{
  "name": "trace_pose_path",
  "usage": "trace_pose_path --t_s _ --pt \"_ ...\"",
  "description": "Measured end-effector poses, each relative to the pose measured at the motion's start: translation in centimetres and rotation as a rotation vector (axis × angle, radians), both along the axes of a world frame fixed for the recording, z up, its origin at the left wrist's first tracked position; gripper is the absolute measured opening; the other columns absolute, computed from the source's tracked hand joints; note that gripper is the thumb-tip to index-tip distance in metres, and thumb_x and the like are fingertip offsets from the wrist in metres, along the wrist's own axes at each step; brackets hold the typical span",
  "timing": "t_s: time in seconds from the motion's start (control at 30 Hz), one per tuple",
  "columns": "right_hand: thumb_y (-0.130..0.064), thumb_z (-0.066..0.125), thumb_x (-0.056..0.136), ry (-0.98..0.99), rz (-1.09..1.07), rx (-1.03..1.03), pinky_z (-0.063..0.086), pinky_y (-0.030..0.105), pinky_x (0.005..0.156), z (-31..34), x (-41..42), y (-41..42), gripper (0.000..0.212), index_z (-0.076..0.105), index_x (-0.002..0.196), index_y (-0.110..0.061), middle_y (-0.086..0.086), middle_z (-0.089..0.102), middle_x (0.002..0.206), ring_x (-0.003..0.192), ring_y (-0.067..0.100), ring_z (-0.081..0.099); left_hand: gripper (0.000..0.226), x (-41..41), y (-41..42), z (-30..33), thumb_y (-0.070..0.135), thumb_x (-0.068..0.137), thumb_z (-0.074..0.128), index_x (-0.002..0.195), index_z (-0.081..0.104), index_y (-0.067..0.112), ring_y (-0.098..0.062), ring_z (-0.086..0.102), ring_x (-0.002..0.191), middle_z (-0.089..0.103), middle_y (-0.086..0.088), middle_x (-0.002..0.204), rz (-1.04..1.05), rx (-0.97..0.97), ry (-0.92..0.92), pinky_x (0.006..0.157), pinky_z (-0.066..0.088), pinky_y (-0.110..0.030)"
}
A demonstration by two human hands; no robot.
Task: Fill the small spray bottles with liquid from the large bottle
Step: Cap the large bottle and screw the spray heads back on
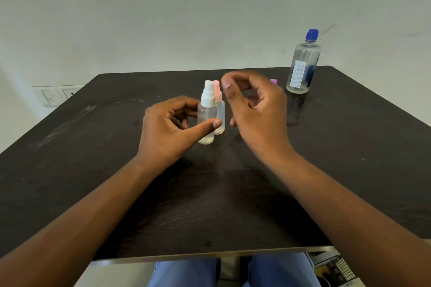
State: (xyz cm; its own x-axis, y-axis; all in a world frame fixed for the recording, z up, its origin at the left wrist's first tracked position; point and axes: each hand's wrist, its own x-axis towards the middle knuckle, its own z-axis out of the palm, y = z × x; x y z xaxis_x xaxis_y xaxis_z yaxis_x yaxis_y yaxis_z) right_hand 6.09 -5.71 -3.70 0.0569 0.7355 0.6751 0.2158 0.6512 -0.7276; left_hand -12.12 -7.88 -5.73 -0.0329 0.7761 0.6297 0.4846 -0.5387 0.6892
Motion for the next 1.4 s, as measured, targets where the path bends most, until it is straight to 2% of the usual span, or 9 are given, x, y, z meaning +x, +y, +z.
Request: trace_pose_path --t_s 0.13,0.23,0.33,0.5,0.63,0.9,1.07,1.2,1.4 --pt "-0.032 0.07 0.096 -0.139 -0.184 -0.048 0.062 0.041 0.072 -0.7 0.1 1.0 0.03 0.071 0.123 -0.019 -0.009 0.071 0.102 0.071 0.01 0.063 0.033 -0.4 0.4 -0.1 0.042 0.079 0.089 0.105 0.079 0.026 -0.006 0.059 0.067 0.077 0.014 0.09 0.102 -0.01 -0.024 0.061 0.049 -0.018" --pt "-0.025 0.075 0.094 -0.271 -0.175 -0.15 0.06 0.047 0.089 -1.4 0.0 1.6 0.042 0.065 0.135 -0.021 -0.007 0.069 0.114 0.084 0.011 0.059 0.033 -0.6 0.7 -0.2 0.045 0.078 0.089 0.105 0.077 0.03 -0.005 0.065 0.072 0.076 0.016 0.092 0.168 -0.051 -0.029 0.065 0.052 -0.018" --pt "-0.029 0.077 0.094 -0.39 -0.154 -0.204 0.06 0.045 0.094 -1.6 -0.2 1.5 0.052 0.06 0.142 -0.022 -0.007 0.068 0.124 0.091 0.014 0.064 0.035 -0.9 0.9 -0.4 0.051 0.076 0.088 0.104 0.077 0.034 -0.007 0.07 0.076 0.076 0.018 0.091 0.221 -0.106 -0.019 0.07 0.057 -0.023" --pt "-0.033 0.082 0.088 -0.484 -0.138 -0.215 0.059 0.038 0.084 -2.1 -0.7 1.7 0.046 0.063 0.13 -0.025 -0.008 0.071 0.113 0.085 0.012 0.065 0.04 -1.1 1.0 -0.7 0.057 0.072 0.089 0.101 0.075 0.033 -0.006 0.069 0.074 0.075 0.018 0.087 0.285 -0.157 0.019 0.071 0.058 -0.024" --pt "-0.041 0.087 0.084 -0.493 -0.161 -0.232 0.049 0.028 0.074 -2.3 -1.2 2.1 0.051 0.059 0.122 -0.024 -0.008 0.067 0.104 0.091 0.012 0.064 0.052 -1.1 1.2 -0.6 0.065 0.065 0.088 0.101 0.07 0.032 -0.008 0.068 0.074 0.072 0.016 0.09 0.32 -0.192 0.039 0.073 0.061 -0.032" --pt "-0.045 0.091 0.079 -0.444 -0.198 -0.275 0.057 0.033 0.074 -2.1 -1.7 2.4 0.052 0.057 0.111 -0.021 -0.013 0.061 0.093 0.083 0.009 0.063 0.054 -1.2 1.6 -0.5 0.066 0.064 0.087 0.103 0.067 0.033 -0.008 0.069 0.072 0.072 0.015 0.09 0.342 -0.239 0.027 0.072 0.059 -0.026" --pt "-0.034 0.086 0.082 -0.44 -0.153 -0.304 0.06 0.038 0.08 -2.1 -1.8 2.2 0.046 0.061 0.119 -0.022 -0.009 0.068 0.099 0.089 0.012 0.068 0.055 -1.2 1.5 -0.4 0.064 0.066 0.087 0.107 0.067 0.032 -0.008 0.068 0.072 0.071 0.016 0.091 0.347 -0.253 0.034 0.069 0.056 -0.022" --pt "-0.029 0.078 0.084 -0.476 -0.117 -0.365 0.056 0.038 0.08 -2.1 -1.8 1.9 0.046 0.057 0.124 -0.024 -0.001 0.066 0.105 0.097 0.019 0.062 0.059 -1.3 1.4 -0.5 0.062 0.069 0.086 0.115 0.066 0.031 -0.009 0.068 0.072 0.07 0.017 0.095 0.328 -0.266 0.058 0.071 0.058 -0.024" --pt "-0.019 0.071 0.086 -0.447 -0.036 -0.444 0.042 0.03 0.07 -2.0 -1.7 1.7 0.04 0.059 0.124 -0.025 -0.002 0.065 0.1 0.083 0.018 0.058 0.041 -1.6 1.2 -0.5 0.044 0.082 0.084 0.117 0.064 0.033 -0.006 0.068 0.077 0.069 0.019 0.1 0.284 -0.283 0.077 0.077 0.06 -0.03"
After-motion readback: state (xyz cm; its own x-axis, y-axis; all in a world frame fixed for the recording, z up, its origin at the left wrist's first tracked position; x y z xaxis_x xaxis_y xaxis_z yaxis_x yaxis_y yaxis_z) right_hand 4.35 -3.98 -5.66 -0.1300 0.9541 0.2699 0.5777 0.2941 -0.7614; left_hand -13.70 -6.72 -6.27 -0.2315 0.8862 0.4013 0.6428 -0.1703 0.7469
